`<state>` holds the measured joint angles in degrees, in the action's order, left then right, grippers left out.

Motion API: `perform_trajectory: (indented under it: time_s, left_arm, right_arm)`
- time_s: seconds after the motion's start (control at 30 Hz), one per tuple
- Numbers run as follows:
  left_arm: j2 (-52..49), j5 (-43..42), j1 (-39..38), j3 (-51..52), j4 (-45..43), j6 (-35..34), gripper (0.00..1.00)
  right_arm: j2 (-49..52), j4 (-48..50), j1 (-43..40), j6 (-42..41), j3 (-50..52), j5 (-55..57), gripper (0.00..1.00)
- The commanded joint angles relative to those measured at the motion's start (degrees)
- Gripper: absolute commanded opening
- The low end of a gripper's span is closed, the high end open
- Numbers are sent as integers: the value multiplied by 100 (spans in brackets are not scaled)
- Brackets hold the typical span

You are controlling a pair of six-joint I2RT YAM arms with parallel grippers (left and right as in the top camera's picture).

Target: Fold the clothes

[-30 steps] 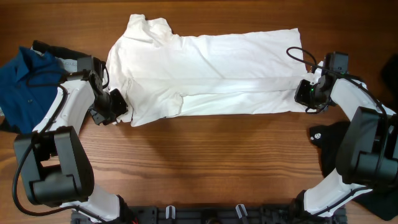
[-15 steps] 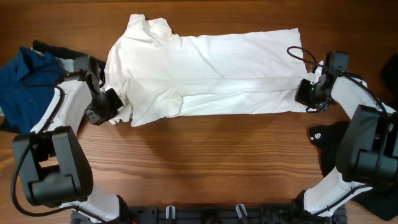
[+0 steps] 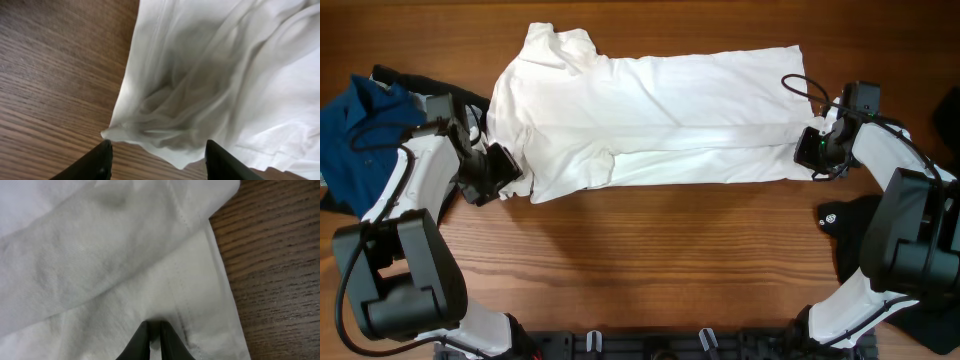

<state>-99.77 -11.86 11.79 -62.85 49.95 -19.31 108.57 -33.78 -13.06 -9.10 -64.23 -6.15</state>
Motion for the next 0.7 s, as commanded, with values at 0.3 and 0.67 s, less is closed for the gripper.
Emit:
perform_trajectory:
  time_s: [0.3,0.67]
  left_arm:
    - [-61,42,466,216,-566,-216,4]
    - [610,-26,1285,184,-542,-35,38]
  right_arm:
    - [474,-35,35,-7,210,164,9]
    - [476,-37,35,-2,210,181,10]
